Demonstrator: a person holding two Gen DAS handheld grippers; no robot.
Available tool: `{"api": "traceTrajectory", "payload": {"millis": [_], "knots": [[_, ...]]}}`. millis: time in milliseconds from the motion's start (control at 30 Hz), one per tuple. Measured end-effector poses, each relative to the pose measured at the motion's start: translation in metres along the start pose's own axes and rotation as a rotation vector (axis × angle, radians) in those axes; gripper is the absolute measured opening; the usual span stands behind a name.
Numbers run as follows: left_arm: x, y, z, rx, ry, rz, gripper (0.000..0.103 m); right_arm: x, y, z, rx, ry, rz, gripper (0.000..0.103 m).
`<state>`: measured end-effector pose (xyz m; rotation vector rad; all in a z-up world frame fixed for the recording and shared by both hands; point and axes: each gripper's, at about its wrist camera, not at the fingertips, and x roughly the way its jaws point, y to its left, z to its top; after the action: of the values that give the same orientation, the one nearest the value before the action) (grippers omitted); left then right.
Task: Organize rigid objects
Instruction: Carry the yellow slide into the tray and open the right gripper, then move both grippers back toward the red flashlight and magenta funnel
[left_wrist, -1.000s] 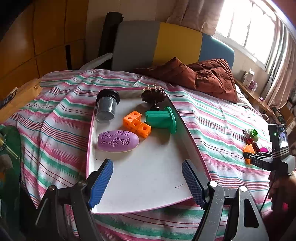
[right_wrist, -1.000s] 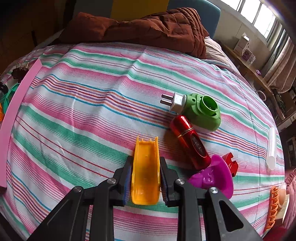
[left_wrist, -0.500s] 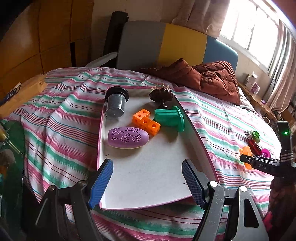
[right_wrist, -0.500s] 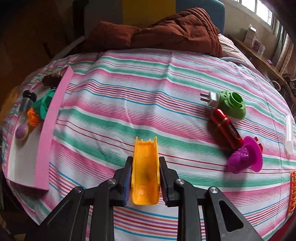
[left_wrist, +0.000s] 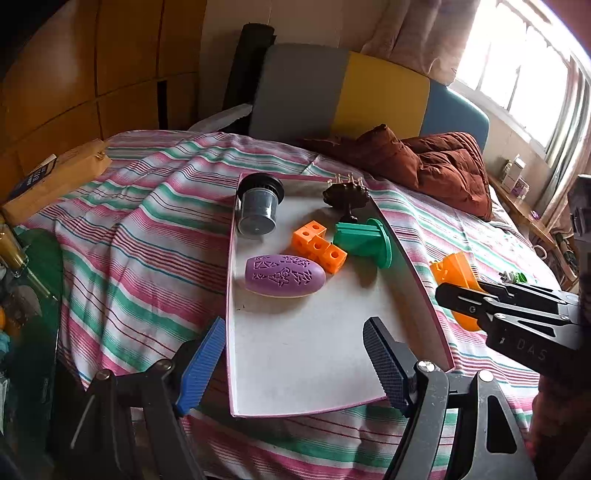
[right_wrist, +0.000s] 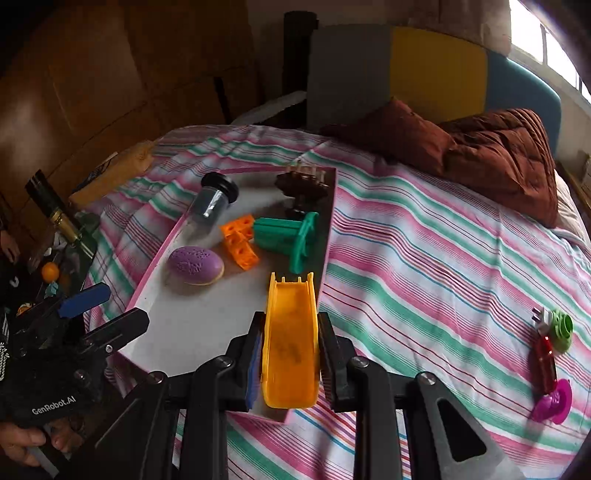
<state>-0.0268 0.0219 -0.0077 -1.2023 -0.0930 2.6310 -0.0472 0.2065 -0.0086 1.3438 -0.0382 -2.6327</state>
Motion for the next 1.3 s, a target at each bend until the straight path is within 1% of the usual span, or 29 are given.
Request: {"api": "traceTrajectory", "payload": {"millis": [133, 333, 433, 533, 700, 800, 967, 1100, 1300], "knots": [[0.002, 0.005, -0.001, -0.01, 0.008, 0.008, 0.077, 0.023, 0.01, 0.007, -0.03, 0.034, 0.001, 0.025], [0.006, 0.008, -0.002, -0.011, 0.019, 0.017, 0.077, 0.063, 0.01, 0.009, -0.032, 0.104, -0.042, 0.026], [0.008, 0.007, -0.003, -0.01, 0.025, 0.02, 0.077, 0.074, 0.01, 0.009, -0.035, 0.12, -0.055, 0.026], [0.008, 0.007, -0.002, -0.009, 0.023, 0.021, 0.077, 0.076, 0.011, 0.008, -0.036, 0.123, -0.056, 0.027], [0.005, 0.006, -0.001, 0.003, 0.014, 0.025, 0.077, 0.062, 0.011, 0.004, -0.034, 0.085, -0.044, 0.031], [0.003, 0.004, -0.001, 0.009, 0.009, 0.025, 0.077, 0.051, 0.009, 0.003, -0.018, 0.052, -0.033, 0.032], [-0.001, -0.001, -0.001, 0.025, -0.001, 0.025, 0.077, 0.031, 0.004, 0.001, 0.011, 0.004, -0.041, 0.032], [-0.005, -0.006, -0.001, 0.041, -0.009, 0.023, 0.077, 0.013, -0.007, 0.0, 0.051, -0.039, -0.05, 0.032], [-0.01, -0.016, 0.0, 0.073, -0.02, 0.018, 0.077, -0.012, -0.039, -0.003, 0.108, -0.082, -0.1, 0.032]]}}
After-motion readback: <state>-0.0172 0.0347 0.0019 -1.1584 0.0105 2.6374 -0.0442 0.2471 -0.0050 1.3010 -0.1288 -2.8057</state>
